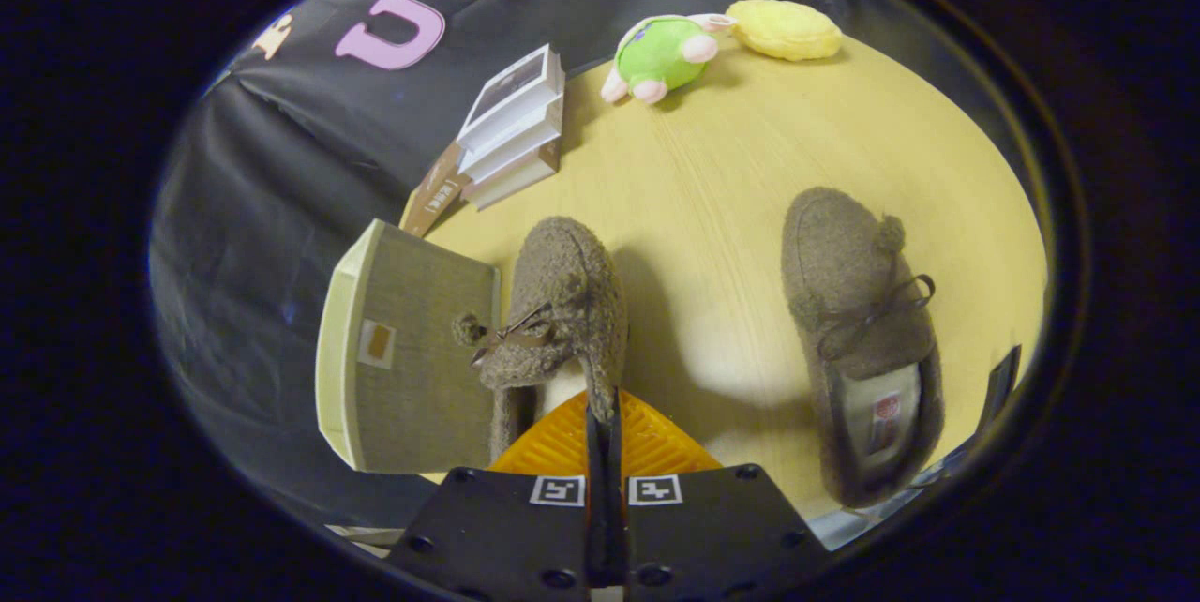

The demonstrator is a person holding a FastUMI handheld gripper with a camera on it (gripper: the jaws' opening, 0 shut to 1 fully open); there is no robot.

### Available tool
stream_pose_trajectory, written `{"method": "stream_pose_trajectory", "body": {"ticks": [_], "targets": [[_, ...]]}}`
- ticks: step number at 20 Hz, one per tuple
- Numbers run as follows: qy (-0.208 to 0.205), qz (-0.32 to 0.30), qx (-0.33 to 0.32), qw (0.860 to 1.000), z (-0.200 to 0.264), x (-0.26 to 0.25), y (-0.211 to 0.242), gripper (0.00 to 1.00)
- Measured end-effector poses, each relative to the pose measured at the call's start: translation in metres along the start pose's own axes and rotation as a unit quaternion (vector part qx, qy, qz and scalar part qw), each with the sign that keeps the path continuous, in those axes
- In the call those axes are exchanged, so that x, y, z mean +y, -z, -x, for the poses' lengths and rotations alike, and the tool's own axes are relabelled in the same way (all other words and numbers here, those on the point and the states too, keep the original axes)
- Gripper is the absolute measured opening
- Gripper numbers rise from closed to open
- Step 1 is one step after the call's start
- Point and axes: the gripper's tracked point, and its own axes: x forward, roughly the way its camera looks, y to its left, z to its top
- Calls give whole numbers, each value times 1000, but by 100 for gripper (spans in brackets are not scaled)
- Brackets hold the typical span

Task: Open the storage box then place both shoes into the box .Put the left shoe in first, then the right shoe, with the right side of both shoes facing outward in a uniform manner.

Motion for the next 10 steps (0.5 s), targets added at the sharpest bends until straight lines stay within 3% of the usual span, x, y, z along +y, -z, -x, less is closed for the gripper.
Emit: {"method": "stream_pose_trajectory", "body": {"ticks": [10], "targets": [[-59,-2,-41,997,38,101,-48,3]]}}
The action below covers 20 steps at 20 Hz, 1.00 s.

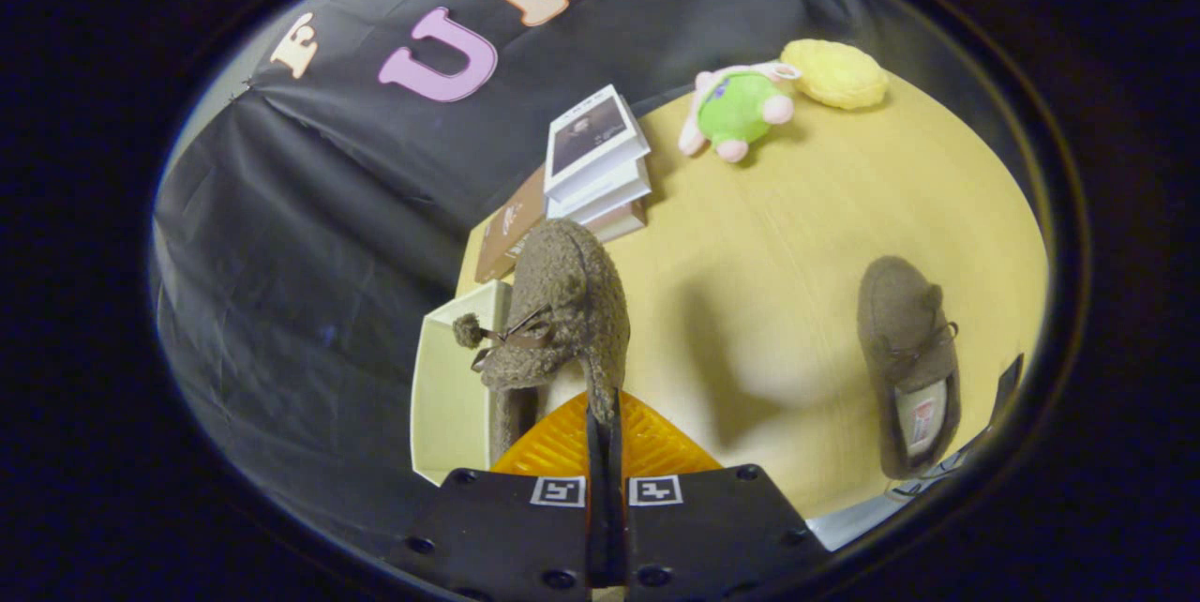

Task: Open the storage box then place both shoes into the box .Put the left shoe in first, then the right shoe, with the right side of both shoes facing outward in a uniform manner.

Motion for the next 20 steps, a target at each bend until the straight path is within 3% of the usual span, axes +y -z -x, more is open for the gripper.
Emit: {"method": "stream_pose_trajectory", "body": {"ticks": [7,12,20], "targets": [[-30,18,-12,999,-5,70,-11,3],[-50,35,12,998,-24,116,14,3],[-36,55,55,996,-64,146,59,3]]}}
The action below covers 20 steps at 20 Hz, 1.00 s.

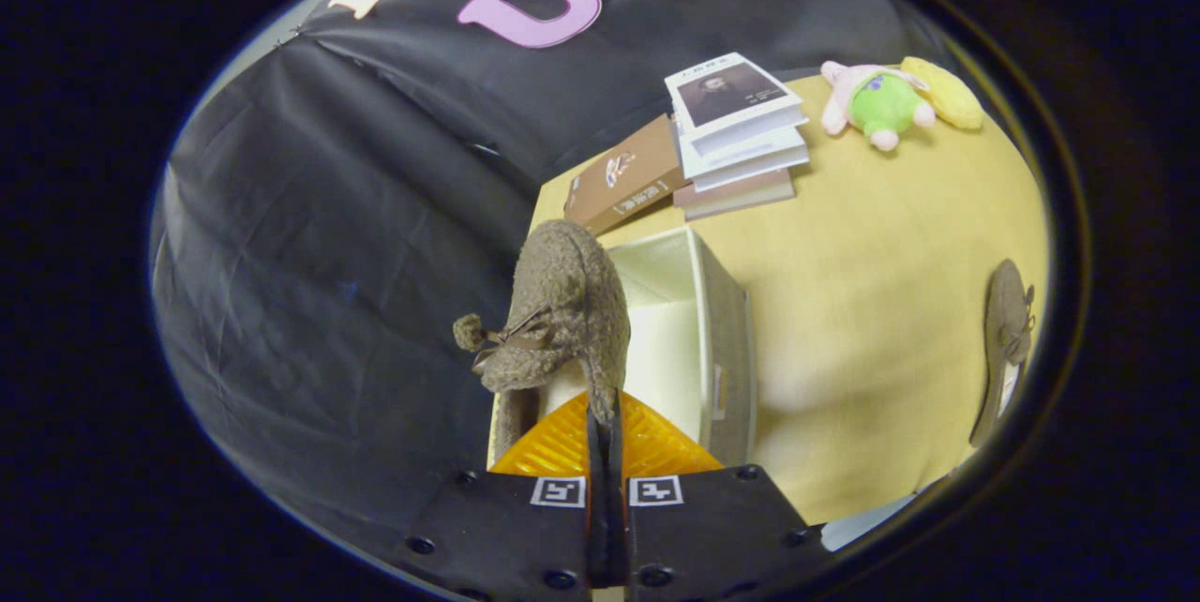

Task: Open the storage box then place both shoes into the box .Put the left shoe in first, then the right shoe, with the right side of both shoes facing outward in a uniform manner.

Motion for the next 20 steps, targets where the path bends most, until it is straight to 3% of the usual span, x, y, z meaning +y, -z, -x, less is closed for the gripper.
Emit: {"method": "stream_pose_trajectory", "body": {"ticks": [20], "targets": [[124,14,78,989,-113,-10,62,3]]}}
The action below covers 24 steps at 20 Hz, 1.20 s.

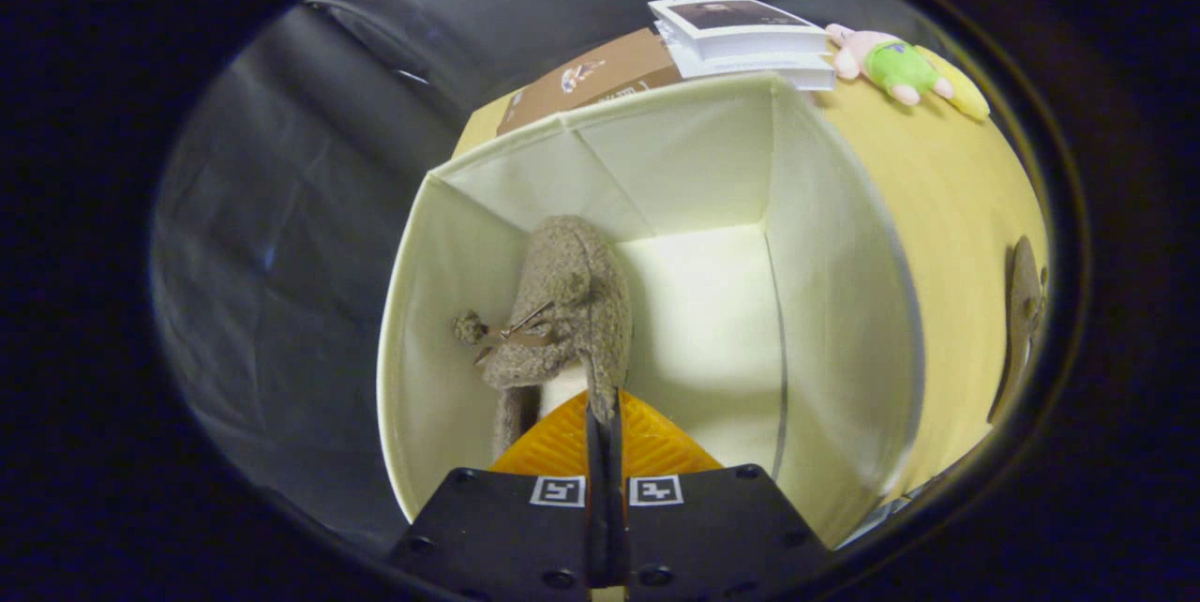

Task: Open the storage box then place both shoes into the box .Put the left shoe in first, then the right shoe, with the right side of both shoes facing outward in a uniform manner.

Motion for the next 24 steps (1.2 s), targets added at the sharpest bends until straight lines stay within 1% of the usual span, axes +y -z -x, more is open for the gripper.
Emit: {"method": "stream_pose_trajectory", "body": {"ticks": [4,5,7,9,11,14,16,19,24], "targets": [[20,25,2,999,-7,2,3,4],[17,32,8,999,-4,4,3,3],[4,43,3,999,-5,10,2,9],[-28,46,6,999,2,23,6,29],[-51,56,2,997,4,31,7,48],[-69,97,-47,992,24,35,-5,77],[-75,133,-80,985,41,34,-16,96],[-76,186,-137,970,72,25,-34,99],[-82,230,-205,948,119,0,-55,100]]}}
